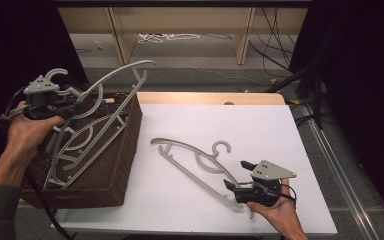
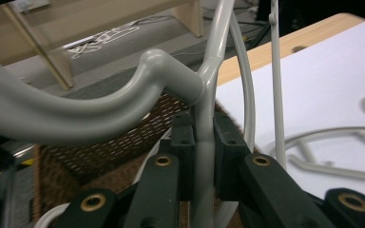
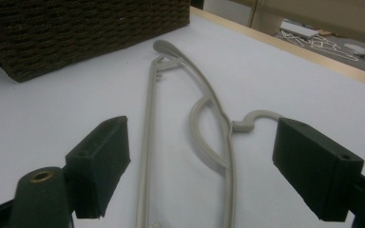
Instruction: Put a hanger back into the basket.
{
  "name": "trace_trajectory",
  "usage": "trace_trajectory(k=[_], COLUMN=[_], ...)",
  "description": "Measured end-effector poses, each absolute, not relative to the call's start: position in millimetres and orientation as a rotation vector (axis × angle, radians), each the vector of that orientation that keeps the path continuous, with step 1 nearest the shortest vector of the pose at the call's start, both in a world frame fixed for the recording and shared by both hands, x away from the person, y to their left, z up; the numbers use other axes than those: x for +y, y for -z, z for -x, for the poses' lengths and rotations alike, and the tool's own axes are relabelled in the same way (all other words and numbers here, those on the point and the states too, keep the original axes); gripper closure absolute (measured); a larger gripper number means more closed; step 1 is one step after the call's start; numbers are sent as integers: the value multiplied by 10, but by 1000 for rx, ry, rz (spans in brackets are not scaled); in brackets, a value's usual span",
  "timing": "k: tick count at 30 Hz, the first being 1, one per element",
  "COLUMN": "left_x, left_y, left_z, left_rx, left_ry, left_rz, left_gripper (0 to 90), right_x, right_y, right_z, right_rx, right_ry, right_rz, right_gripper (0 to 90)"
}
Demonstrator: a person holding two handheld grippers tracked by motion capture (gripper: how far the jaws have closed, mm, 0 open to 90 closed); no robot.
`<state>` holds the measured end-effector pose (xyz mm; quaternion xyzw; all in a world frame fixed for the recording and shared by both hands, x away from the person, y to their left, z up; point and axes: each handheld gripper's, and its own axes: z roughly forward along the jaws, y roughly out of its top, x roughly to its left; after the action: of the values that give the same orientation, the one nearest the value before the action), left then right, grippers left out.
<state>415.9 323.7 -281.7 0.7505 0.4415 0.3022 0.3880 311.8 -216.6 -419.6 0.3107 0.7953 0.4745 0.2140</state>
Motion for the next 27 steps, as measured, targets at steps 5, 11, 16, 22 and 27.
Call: trace_trajectory(k=[5, 11, 16, 22, 27], left_x=[3391, 3525, 3611, 3745, 3854], left_y=[2967, 3144, 3299, 3428, 3518], left_z=[-4188, -4185, -4180, -4175, -4171], left_rx=[1156, 1161, 1185, 1210, 1239], left_ry=[-781, -804, -794, -803, -779], left_rz=[-1900, -1927, -1938, -1993, -1988], left_gripper=[808, 808, 808, 808, 808], right_x=[-2182, -2185, -2185, -2189, -2191], right_y=[4201, 4209, 4203, 4213, 4217], right_z=[-3122, -3128, -3127, -3132, -3136], right_rx=[2207, 2204, 2203, 2203, 2201], right_ry=[-1320, -1310, -1316, -1317, -1315], right_rz=[-867, -875, -874, -878, -882], right_gripper=[209, 209, 208, 206, 197])
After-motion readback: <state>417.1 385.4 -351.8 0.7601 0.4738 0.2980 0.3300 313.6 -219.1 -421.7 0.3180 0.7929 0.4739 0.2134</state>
